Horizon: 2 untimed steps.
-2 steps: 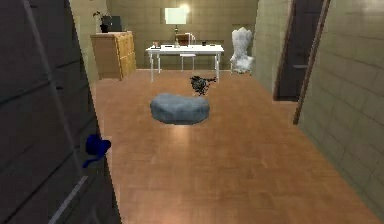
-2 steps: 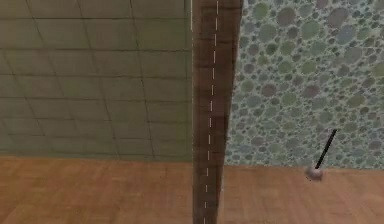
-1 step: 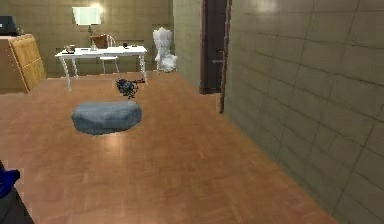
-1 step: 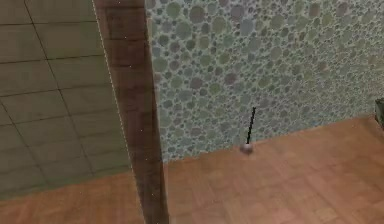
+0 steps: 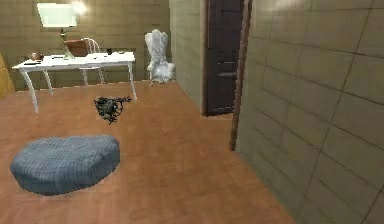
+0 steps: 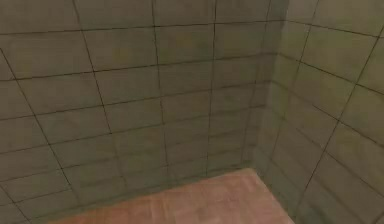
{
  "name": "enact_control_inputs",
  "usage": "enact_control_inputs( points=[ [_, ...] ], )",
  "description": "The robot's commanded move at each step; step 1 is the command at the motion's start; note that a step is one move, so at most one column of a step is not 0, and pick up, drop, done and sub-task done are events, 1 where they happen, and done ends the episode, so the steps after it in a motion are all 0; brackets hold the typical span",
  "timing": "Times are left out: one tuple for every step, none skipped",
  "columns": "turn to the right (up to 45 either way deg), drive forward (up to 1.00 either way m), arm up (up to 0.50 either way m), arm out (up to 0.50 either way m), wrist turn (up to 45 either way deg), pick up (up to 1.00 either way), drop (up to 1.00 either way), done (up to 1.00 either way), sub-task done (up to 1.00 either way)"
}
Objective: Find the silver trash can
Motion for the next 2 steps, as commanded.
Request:
enact_control_inputs(
  points=[
    [0.0, 1.0, 0.0, 0.0, 0.0, 0.0, 0.0, 0.0, 0.0],
    [3.0, 0.0, 0.0, 0.0, 0.0, 0.0, 0.0, 0.0, 0.0]
  ],
)
